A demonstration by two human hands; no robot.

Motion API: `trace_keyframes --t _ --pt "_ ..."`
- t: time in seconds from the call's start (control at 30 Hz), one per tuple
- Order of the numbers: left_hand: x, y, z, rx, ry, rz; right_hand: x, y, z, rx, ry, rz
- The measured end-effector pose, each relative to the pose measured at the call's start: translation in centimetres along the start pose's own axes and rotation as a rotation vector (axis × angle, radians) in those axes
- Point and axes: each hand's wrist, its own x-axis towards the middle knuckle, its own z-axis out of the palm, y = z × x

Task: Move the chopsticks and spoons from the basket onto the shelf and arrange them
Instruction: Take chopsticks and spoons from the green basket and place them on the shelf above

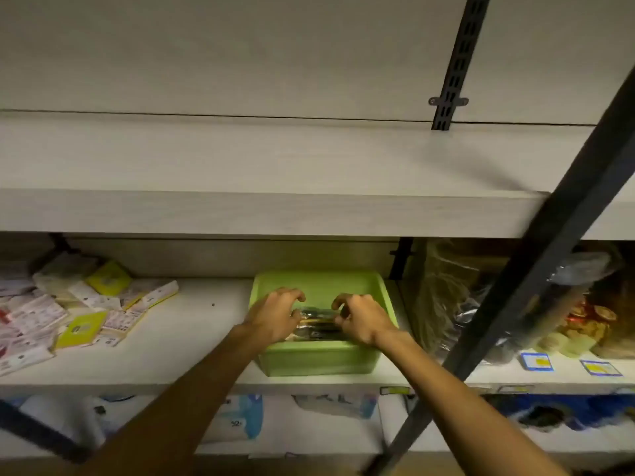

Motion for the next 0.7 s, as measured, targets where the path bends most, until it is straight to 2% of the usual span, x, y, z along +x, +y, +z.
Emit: trace_keyframes --t 0.2,0.43,0.6,0.7 --pt "2.5 -1.2 3.1 0.104 -0.07 -0.03 2.8 1.6 1.4 -0.112 -0.226 -0.011" --pt "4.3 -2.3 5.5 0.175 -0.162 0.1 3.2 2.5 3.6 -0.072 -0.366 -0.077" --pt "5.0 -2.1 6.3 0.201 -0.271 0.144 2.5 3.2 4.9 -0.069 -0.402 0.012" --pt "5.1 -2.6 6.8 0.206 -0.305 0.126 1.8 3.2 5.1 -0.207 -0.346 -0.019"
